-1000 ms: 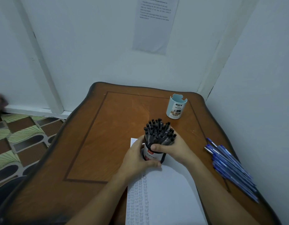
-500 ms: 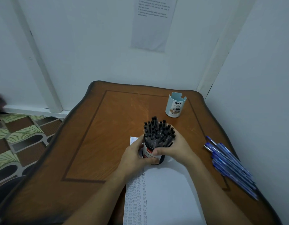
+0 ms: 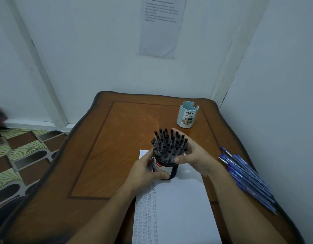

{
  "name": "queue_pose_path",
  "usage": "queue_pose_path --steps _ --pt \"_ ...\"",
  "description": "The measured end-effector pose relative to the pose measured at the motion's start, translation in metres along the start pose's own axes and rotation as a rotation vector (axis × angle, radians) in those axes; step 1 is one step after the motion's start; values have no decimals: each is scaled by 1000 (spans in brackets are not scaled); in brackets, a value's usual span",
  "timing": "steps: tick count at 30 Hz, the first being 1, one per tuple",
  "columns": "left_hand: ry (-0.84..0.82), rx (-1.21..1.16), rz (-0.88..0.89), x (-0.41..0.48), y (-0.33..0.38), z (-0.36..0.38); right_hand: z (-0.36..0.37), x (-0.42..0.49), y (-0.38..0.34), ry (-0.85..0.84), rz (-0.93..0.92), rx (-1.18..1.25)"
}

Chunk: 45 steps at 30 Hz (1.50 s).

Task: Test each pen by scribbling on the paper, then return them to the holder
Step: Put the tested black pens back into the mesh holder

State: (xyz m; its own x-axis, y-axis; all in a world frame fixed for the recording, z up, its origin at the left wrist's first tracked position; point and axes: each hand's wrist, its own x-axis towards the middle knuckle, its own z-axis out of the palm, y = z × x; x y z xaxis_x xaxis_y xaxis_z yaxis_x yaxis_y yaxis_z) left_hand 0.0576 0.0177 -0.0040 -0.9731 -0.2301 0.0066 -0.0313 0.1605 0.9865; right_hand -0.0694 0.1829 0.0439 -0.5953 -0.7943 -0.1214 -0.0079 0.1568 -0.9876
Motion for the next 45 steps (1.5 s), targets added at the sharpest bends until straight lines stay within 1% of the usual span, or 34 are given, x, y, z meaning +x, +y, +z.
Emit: queue_pose_path --steps 4,5,7,11,13,17,21,23,25,26,27,28,29,32,33,35,38,42,45 --pt "-6 1 -4 0 -2 2 37 -1 10 230 -146 -115" --pt "-3 -17 -6 0 -3 1 39 2 9 253 -160 -126" --pt "17 -41 -7 -2 -3 1 29 6 4 218 -145 -80" --pt "90 -77 30 -7 -5 6 6 7 -6 41 -72 21" --pt "153 -71 70 -9 -5 7 7 8 -5 44 -69 40" --pt "197 -77 114 -13 -2 7 20 2 4 149 -85 24" --pt "242 -56 140 -17 -3 9 39 -7 -1 226 -142 -196" --pt "280 -60 151 -18 -5 9 50 -7 -3 324 -162 -184" --pt "294 -70 149 -19 -4 9 55 -4 0 424 -141 -137" --pt "287 -79 141 -18 -5 8 52 -2 1 447 -122 -122" --pt "276 -86 139 -17 -5 8 47 0 0 437 -106 -114" --pt "272 -92 137 -17 -5 7 40 2 -1 390 -85 -114" --pt "268 -93 137 -15 -7 6 32 3 -5 306 -61 -115" --pt "264 -82 121 -12 -10 6 8 9 -17 -17 9 -131" --pt "264 -80 115 -12 -11 6 2 12 -18 -88 22 -118" --pt "261 -72 110 -11 -10 6 -5 15 -16 -154 52 -32" --pt "261 -57 111 -11 -11 5 -2 8 -2 -114 52 58" --pt "237 -29 137 -12 -10 5 8 -11 27 43 4 79" --pt "223 -33 119 -13 -12 5 10 -16 37 89 -7 55"
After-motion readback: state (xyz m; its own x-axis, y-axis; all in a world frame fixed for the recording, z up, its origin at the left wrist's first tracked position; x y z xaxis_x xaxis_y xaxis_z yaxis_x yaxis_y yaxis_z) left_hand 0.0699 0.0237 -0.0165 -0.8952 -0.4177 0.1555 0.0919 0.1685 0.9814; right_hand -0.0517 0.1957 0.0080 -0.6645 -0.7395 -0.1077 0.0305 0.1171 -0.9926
